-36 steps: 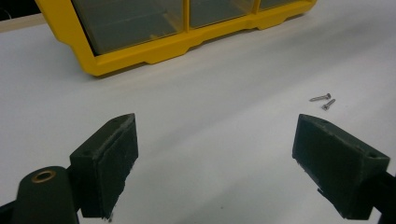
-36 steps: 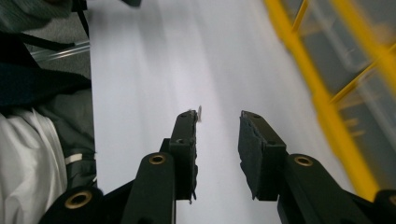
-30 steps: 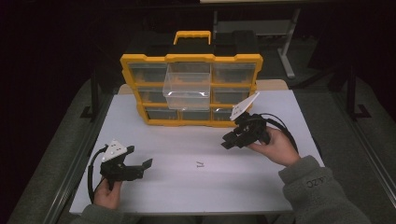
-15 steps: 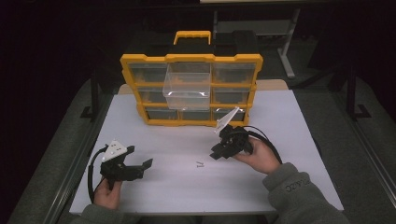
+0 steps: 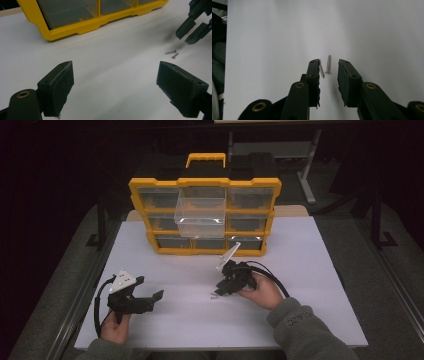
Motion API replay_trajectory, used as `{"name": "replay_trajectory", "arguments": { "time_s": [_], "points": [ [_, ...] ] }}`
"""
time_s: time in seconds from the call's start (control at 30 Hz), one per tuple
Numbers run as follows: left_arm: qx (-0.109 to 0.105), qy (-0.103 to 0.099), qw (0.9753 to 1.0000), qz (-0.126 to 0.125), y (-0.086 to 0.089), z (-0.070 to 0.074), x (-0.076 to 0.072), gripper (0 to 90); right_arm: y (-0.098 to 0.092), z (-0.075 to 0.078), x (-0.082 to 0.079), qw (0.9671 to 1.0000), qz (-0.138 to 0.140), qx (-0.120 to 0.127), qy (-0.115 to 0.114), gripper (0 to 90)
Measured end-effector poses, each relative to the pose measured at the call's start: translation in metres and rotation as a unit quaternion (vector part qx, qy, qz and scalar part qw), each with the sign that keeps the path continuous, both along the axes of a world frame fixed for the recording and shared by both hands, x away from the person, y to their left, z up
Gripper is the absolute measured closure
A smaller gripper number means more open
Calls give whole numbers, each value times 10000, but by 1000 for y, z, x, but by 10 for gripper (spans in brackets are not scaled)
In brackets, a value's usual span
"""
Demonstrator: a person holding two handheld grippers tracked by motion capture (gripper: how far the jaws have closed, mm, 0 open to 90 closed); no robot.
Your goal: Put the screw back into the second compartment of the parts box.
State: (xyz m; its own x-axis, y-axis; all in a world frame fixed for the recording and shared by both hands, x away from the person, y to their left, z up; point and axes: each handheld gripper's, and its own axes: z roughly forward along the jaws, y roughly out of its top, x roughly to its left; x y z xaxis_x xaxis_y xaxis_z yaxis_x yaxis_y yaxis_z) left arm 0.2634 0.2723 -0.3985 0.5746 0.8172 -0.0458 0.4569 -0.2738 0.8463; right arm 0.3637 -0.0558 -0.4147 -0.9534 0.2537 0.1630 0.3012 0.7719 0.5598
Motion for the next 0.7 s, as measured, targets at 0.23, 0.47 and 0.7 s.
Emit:
{"name": "replay_trajectory", "arguments": {
  "time_s": [0.23,0.47,0.7],
  "points": [
    [16,-9,10000,-16,0,0,0,139,13,-10,1,9999,-12,-115,54,721],
    [15,-7,10000,-19,0,0,0,139,19,-16,2,9998,1,-189,-80,745],
    [14,-15,10000,-21,0,0,0,139,21,-18,0,9988,16,-377,-324,840]
  ]
}}
